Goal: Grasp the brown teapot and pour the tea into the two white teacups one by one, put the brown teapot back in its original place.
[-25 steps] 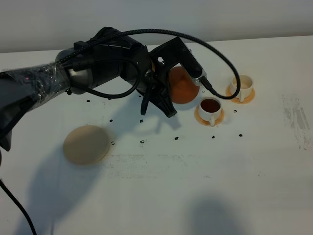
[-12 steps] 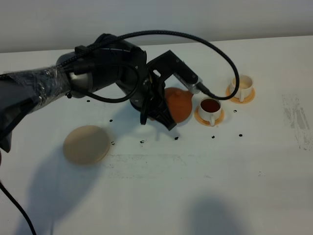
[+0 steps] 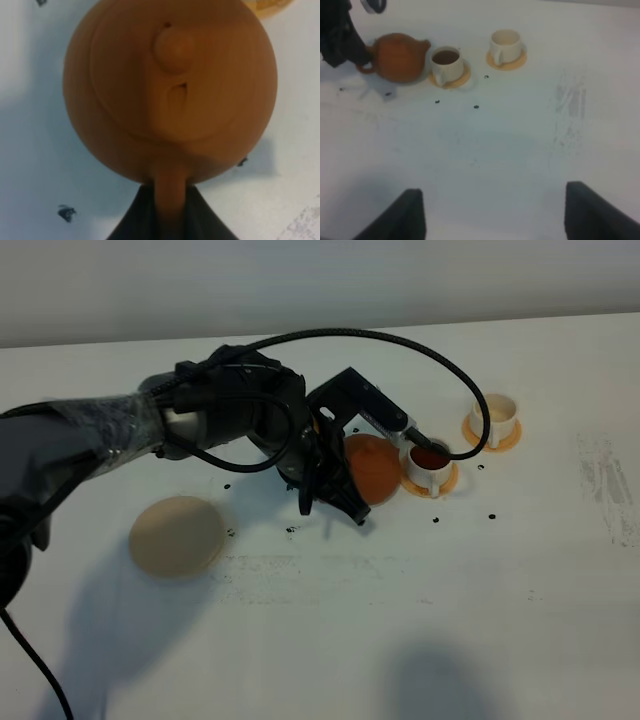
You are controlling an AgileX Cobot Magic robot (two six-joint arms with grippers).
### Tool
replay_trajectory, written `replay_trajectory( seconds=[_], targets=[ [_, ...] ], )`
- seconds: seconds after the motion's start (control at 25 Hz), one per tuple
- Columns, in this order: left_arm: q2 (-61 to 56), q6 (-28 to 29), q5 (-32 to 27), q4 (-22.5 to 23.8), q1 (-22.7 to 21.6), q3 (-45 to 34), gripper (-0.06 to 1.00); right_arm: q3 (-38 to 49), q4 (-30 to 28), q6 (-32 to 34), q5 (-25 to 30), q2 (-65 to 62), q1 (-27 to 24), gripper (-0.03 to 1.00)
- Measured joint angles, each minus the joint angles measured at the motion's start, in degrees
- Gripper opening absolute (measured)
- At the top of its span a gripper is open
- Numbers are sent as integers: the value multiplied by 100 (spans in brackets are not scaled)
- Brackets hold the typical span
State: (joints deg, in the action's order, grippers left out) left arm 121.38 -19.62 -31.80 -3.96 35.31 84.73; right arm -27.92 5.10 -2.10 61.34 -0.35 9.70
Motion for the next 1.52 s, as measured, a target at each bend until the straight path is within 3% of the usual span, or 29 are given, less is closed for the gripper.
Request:
replay_trajectory(
  seconds=[0.72,1.0,1.2,1.52],
  targets=[
    [-498,-186,-68,160,-114,34,10,0,0,0,0,0,0,59],
    [-439,-566,-194,334,-239,711,10,0,0,0,0,0,0,59],
    [-15,-854,-326,347,-239,1608,10,0,4,0,0,0,0,59],
    [689,-1940,-378,354,-141,2414,10,0,4,0,0,0,0,59]
  ],
)
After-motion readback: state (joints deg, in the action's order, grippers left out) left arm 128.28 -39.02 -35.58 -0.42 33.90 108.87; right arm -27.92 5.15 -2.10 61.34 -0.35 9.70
